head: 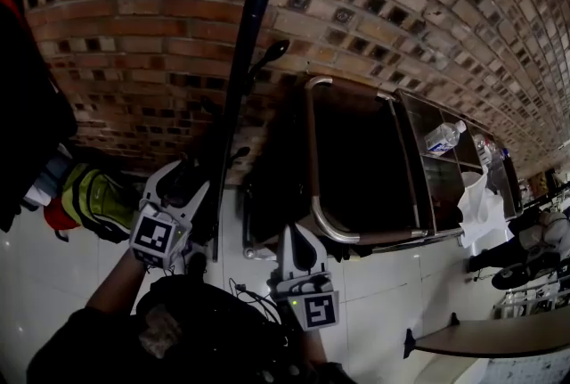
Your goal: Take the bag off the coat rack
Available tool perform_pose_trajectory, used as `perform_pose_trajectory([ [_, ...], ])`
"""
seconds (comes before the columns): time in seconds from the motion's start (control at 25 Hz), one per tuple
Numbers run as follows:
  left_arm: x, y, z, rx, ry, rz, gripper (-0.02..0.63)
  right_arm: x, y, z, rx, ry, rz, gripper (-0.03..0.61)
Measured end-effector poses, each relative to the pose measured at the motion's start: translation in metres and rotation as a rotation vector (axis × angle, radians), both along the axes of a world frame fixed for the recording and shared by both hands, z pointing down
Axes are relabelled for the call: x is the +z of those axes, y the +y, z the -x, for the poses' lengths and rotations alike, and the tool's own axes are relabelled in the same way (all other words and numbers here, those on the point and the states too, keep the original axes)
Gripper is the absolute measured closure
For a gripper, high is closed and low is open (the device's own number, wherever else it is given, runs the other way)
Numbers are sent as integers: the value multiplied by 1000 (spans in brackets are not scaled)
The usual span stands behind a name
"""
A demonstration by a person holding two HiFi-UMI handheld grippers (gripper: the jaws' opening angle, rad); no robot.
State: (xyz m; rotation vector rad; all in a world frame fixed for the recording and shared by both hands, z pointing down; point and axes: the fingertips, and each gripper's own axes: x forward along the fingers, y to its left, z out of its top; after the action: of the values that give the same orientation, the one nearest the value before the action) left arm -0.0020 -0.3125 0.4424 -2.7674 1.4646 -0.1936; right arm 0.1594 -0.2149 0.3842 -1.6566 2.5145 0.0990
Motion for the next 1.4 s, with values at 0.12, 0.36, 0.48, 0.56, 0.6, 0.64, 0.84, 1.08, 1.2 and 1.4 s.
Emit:
perform_pose_trajectory([
  [0.12, 21, -18, -8, 36, -26, 24, 334, 1, -13, -3, 18, 0, 6, 572],
  [0.36, 47, -52, -27, 79, -36, 66, 327, 6, -36, -7, 43, 6, 22, 572],
  [0.48, 47, -60, -31, 95, -55, 51, 397, 9, -44, -9, 58, 7, 29, 572],
  [0.56, 47, -63, -33, 108, -66, 51, 488, 9, -50, -8, 57, 6, 30, 572],
  [0.6, 47, -64, -33, 115, -66, 54, 497, 10, -52, -7, 54, 7, 31, 572],
  [0.64, 48, -64, -35, 123, -64, 57, 516, 10, -54, -7, 52, 9, 31, 572],
  [0.84, 47, -61, -40, 188, -7, 121, 577, 12, -61, -4, 51, 5, 36, 572],
  [1.08, 41, -55, -37, 237, 39, 160, 581, 14, -65, -1, 46, 1, 38, 572],
  [1.2, 34, -48, -38, 290, 111, 211, 581, 15, -68, 0, 41, 1, 43, 572],
  [1.4, 2, -33, -39, 400, 217, 243, 583, 15, -73, 4, 24, 9, 42, 572],
])
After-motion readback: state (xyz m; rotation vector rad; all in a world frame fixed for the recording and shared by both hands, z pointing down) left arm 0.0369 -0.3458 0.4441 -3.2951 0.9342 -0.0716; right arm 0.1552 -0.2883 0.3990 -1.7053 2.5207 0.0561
